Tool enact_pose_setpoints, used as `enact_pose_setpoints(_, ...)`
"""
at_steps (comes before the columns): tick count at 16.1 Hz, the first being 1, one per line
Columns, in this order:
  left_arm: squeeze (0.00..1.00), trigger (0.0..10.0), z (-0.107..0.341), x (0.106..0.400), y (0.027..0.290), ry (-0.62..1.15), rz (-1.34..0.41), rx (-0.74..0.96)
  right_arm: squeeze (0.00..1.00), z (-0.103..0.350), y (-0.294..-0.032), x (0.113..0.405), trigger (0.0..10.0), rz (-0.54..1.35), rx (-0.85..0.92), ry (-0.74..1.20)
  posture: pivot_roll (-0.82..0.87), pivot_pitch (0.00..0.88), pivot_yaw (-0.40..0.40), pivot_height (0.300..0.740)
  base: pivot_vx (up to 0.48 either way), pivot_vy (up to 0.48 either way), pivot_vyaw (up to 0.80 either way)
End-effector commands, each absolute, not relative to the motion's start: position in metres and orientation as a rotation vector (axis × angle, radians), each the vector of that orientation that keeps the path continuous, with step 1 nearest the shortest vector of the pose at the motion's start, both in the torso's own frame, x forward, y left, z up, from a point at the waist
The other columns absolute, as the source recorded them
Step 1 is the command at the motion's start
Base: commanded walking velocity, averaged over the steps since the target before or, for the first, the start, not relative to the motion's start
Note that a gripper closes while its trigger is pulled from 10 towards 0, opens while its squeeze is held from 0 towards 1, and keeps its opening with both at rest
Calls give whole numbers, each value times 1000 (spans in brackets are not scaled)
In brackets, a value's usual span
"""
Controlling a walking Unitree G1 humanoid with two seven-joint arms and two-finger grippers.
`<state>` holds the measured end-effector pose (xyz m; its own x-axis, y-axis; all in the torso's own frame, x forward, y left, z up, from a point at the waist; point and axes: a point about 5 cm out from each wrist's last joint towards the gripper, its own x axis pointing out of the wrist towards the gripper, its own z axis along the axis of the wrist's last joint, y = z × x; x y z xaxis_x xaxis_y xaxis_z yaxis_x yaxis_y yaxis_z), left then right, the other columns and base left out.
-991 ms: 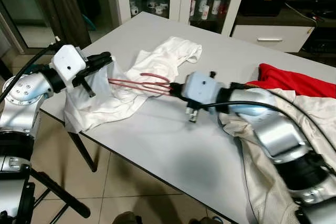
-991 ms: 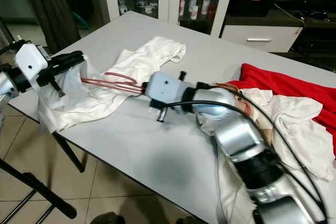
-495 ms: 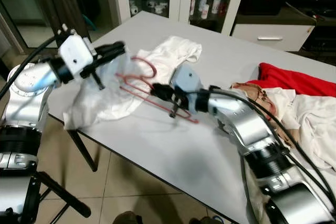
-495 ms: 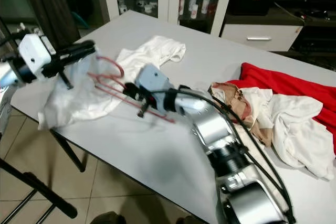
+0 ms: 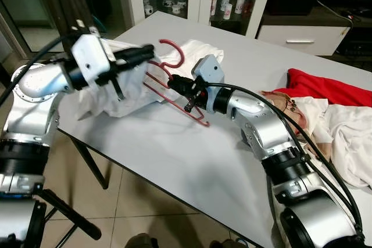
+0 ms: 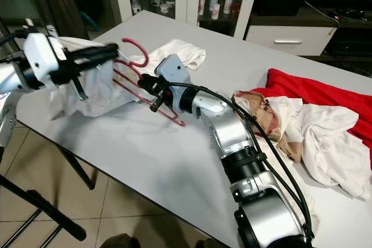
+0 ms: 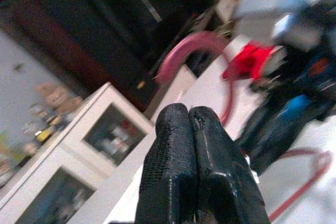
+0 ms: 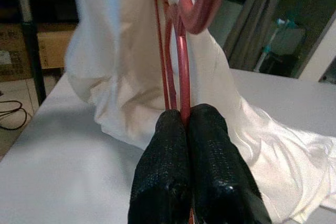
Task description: Hang hanger
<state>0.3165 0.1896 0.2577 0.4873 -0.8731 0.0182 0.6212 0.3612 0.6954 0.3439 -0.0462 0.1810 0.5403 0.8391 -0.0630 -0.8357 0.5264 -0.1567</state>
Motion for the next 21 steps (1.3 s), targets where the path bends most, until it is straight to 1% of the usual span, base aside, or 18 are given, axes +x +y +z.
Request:
enact_pose_setpoints(1, 0, 0, 262, 310, 176, -446, -1078, 690, 0, 196, -44, 350, 10000, 982, -173, -79, 33, 0, 31, 740, 0, 0, 0)
enact_pose_setpoints(5, 0, 0, 263, 296, 161, -439, -1186, 678, 0, 194, -44, 357, 10000, 965, -167, -81, 42, 0, 30, 740, 0, 0, 0)
enact_pose_setpoints(8, 0, 0, 253, 293, 160, -391, -1195, 702, 0, 195, -43, 358, 10000, 963, -154, -97, 46, 0, 29, 740, 0, 0, 0)
enact_pose_setpoints(9, 0, 667, 249, 296, 163, -355, -1166, 727, 0, 196, -44, 359, 10000, 956, -146, -102, 46, 0, 29, 740, 0, 0, 0)
enact_pose_setpoints(10, 0, 10000, 244, 300, 168, -296, -1130, 761, 0, 196, -46, 360, 10000, 948, -136, -103, 46, 0, 27, 740, 0, 0, 0)
enact_pose_setpoints(11, 0, 10000, 241, 302, 172, -254, -1117, 788, 0, 195, -47, 360, 10000, 941, -130, -102, 46, 0, 27, 740, 0, 0, 0)
enact_pose_setpoints(12, 235, 10000, 243, 303, 176, -274, -1069, 825, 0, 194, -50, 361, 10000, 930, -127, -100, 46, 0, 27, 740, 0, 0, 0)
enact_pose_setpoints(13, 1000, 10000, 244, 306, 180, -287, -1029, 849, 0, 192, -51, 362, 10000, 917, -123, -97, 46, 0, 27, 740, 0, 0, 0)
enact_pose_setpoints(15, 1000, 10000, 244, 304, 182, -286, -1023, 856, 0, 192, -53, 363, 10000, 902, -111, -99, 46, 0, 22, 740, 0, 0, 0)
enact_pose_setpoints(17, 1000, 10000, 251, 304, 181, -347, -977, 884, 0, 191, -54, 364, 10000, 884, -100, -95, 46, 0, 22, 740, 0, 0, 0)
enact_pose_setpoints(18, 1000, 10000, 257, 306, 180, -407, -910, 926, 0, 190, -55, 365, 10000, 878, -96, -92, 46, 0, 22, 740, 0, 0, 0)
enact_pose_setpoints(19, 1000, 10000, 262, 308, 181, -443, -863, 930, 0, 189, -55, 365, 10000, 875, -92, -90, 46, 0, 22, 740, 0, 0, 0)
enact_pose_setpoints(20, 0, 10000, 269, 309, 186, -466, -799, 900, 0, 188, -55, 365, 10000, 872, -87, -91, 50, 0, 23, 740, 0, 0, 0)
enact_pose_setpoints(21, 0, 10000, 278, 308, 196, -495, -712, 785, 0, 189, -56, 364, 10000, 860, -64, -108, 50, 0, 24, 740, 0, 0, 0)
